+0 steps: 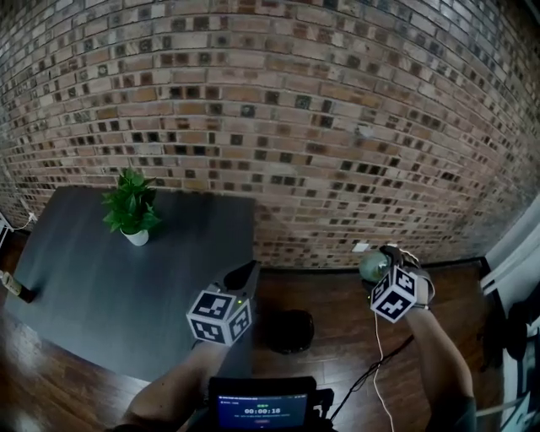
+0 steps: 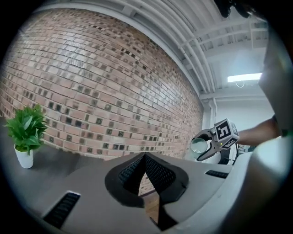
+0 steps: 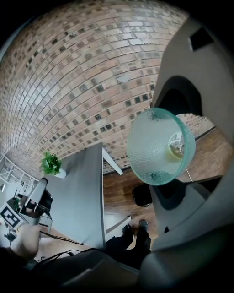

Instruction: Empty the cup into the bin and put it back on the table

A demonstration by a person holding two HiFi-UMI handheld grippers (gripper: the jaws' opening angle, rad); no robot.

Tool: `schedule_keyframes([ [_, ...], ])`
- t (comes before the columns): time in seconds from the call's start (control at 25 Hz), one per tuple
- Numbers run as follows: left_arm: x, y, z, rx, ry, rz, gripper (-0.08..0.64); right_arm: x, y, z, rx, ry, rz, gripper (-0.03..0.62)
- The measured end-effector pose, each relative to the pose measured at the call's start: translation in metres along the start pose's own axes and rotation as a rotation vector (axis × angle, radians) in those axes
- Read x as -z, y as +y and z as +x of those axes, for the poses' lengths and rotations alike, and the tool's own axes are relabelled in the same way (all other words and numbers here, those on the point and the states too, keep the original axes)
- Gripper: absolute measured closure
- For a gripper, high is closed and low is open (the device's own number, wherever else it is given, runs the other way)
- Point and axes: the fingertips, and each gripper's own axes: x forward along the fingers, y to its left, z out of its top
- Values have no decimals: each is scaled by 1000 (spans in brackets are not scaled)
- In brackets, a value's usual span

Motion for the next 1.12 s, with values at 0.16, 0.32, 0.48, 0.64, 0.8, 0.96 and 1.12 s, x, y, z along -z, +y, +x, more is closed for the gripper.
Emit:
schedule_keyframes([
  [0.16,7,-13,24,2,23,60,558,3,-1,2,1,27,-24,201],
  [0.32,9,-9,40,-31,35,87,558,6,-1,2,-3,45,-40,201],
  [0.48,16,-8,48,-23,54,89,558,11,-3,2,3,75,-82,201],
  [0.64,21,-4,49,-28,68,76,558,10,-9,3,16,96,-114,201],
  [0.8,24,0,49,-39,73,73,558,14,-14,7,22,117,-129,201],
  [0.96,26,3,50,-53,80,56,558,8,-17,2,21,113,-134,201],
  [1.12,24,1,54,-45,75,53,558,4,-25,-1,37,117,-152,201],
])
